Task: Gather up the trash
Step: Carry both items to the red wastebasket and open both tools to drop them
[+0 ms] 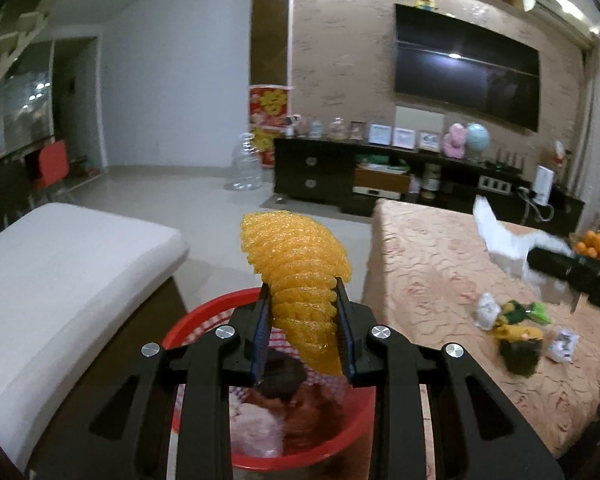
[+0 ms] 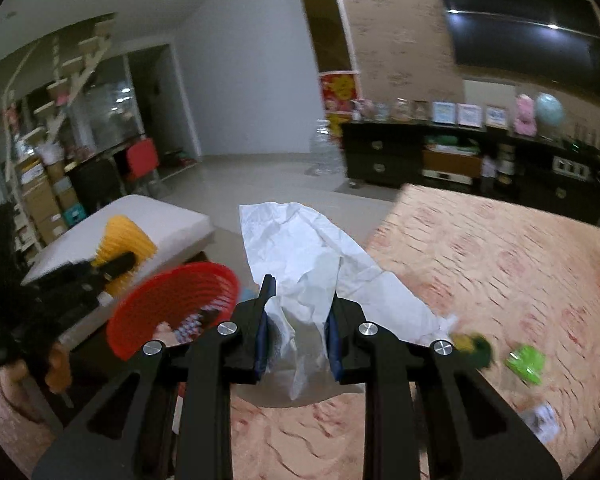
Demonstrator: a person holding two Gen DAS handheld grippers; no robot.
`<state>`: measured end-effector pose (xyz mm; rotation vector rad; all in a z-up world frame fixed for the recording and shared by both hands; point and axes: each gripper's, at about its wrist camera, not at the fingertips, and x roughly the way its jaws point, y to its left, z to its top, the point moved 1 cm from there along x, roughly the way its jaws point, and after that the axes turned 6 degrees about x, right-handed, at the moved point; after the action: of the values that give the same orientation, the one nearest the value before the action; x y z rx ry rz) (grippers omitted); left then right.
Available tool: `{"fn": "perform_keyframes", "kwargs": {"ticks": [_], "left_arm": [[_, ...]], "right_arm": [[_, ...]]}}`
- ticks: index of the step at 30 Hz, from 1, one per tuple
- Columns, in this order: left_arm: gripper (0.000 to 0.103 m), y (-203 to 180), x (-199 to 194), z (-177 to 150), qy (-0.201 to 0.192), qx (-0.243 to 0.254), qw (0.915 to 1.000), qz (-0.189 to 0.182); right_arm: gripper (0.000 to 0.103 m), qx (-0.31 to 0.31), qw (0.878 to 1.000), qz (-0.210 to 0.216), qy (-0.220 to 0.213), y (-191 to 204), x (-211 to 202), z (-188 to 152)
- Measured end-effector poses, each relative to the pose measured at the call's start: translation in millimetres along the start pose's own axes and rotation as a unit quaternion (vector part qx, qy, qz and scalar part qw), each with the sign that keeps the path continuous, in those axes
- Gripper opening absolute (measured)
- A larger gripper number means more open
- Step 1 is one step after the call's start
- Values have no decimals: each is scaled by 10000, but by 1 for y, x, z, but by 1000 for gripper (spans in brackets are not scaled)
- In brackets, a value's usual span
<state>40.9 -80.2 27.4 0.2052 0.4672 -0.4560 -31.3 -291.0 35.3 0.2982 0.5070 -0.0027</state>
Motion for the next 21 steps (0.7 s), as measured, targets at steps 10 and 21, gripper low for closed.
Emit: {"fn": "perform_keyframes", "kwargs": {"ticks": [10,21], "left_arm": [[27,18,25,-18,360,-47,9987,348],[27,42,48,-32,885,-215,9945,526]], "right_arm": [[23,-472,9960,720,239,57,48,19],[24,-354,9896,1094,861,78,91,2]]}}
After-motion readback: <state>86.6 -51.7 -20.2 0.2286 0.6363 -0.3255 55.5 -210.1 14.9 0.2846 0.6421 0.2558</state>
